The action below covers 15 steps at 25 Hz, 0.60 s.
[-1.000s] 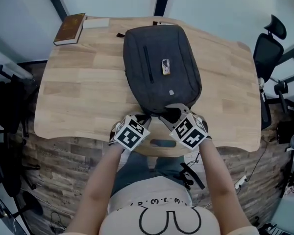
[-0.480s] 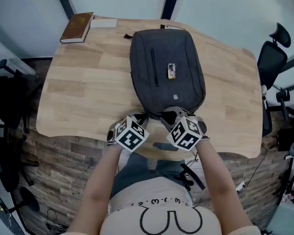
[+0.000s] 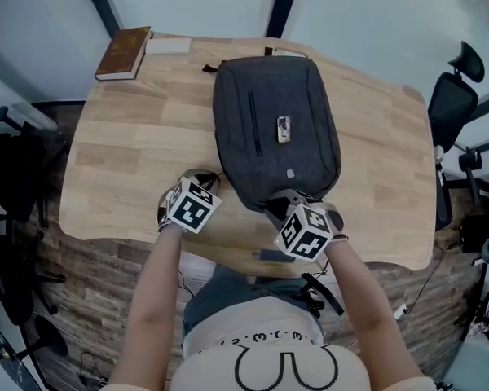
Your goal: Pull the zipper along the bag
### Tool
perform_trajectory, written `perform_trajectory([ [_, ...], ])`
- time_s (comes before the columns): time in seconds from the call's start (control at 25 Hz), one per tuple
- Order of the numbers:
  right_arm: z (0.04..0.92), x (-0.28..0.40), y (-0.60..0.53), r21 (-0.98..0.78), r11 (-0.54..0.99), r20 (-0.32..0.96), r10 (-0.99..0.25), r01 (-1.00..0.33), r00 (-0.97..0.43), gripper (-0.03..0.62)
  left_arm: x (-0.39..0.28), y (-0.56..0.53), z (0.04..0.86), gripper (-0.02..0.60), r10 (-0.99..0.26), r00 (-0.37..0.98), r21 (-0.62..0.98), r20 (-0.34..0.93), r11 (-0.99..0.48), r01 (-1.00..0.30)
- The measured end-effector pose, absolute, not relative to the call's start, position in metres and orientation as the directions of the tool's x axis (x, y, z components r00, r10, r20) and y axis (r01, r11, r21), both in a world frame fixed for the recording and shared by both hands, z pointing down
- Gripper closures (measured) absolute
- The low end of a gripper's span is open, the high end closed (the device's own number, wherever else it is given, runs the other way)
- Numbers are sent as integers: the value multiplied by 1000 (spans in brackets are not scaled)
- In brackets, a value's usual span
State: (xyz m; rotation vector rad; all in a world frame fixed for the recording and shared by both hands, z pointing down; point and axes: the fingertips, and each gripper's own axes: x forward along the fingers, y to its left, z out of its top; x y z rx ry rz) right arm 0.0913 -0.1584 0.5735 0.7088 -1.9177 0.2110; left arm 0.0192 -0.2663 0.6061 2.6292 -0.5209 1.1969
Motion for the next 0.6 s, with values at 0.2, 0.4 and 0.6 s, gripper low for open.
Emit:
perform_trajectory([
  [0.2, 575, 90, -157, 110, 831, 899, -317, -545, -302, 505, 19, -299, 610, 561, -262, 587, 15, 766, -906, -424],
  [0.4, 575, 89, -157, 95, 839, 902, -301, -536, -311, 505, 21, -340, 608, 561, -304, 573, -11, 762, -890, -457],
  [0.6, 575, 86, -158, 74, 846, 897, -288, -529, -335, 507, 26, -372, 610, 552, -343, 542, -36, 767, -867, -497],
])
